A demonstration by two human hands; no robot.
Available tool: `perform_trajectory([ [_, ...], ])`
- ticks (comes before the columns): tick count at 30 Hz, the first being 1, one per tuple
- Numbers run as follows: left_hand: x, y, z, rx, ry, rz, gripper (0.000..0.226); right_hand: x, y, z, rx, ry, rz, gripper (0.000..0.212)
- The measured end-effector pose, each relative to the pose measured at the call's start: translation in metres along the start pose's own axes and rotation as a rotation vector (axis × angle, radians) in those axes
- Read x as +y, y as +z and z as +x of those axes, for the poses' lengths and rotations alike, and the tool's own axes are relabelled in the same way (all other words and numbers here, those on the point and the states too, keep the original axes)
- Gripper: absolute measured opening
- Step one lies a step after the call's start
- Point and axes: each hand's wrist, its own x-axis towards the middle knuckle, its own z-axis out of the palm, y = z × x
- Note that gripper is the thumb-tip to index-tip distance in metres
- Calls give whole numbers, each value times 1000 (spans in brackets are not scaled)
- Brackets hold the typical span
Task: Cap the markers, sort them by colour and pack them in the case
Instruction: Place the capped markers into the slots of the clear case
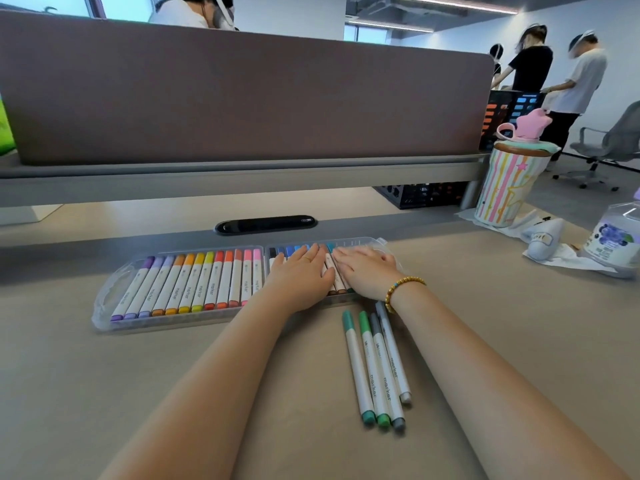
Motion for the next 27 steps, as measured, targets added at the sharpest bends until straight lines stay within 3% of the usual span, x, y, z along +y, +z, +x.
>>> perform_trajectory([
  [5, -2, -6, -7, -50, 26, 23, 56, 1, -10, -14, -40, -17, 42, 43],
  [9, -1, -16, -19, -32, 67, 17, 51, 9, -9, -26, 126, 94, 429, 45],
  [13, 12, -19, -33, 8, 149, -2, 47, 8, -17, -43, 186, 83, 572, 48],
  [22, 29, -24, -28, -79, 19, 24, 42, -1, -17, -58, 151, 85, 563, 44],
  [25, 33, -21, -37, -6, 27, -17, 36, -3, -31, -66, 141, 91, 485, 34],
  [27, 33, -21, -46, 150, -9, -134, 34, -3, -43, -75, 28, 70, 334, 26],
])
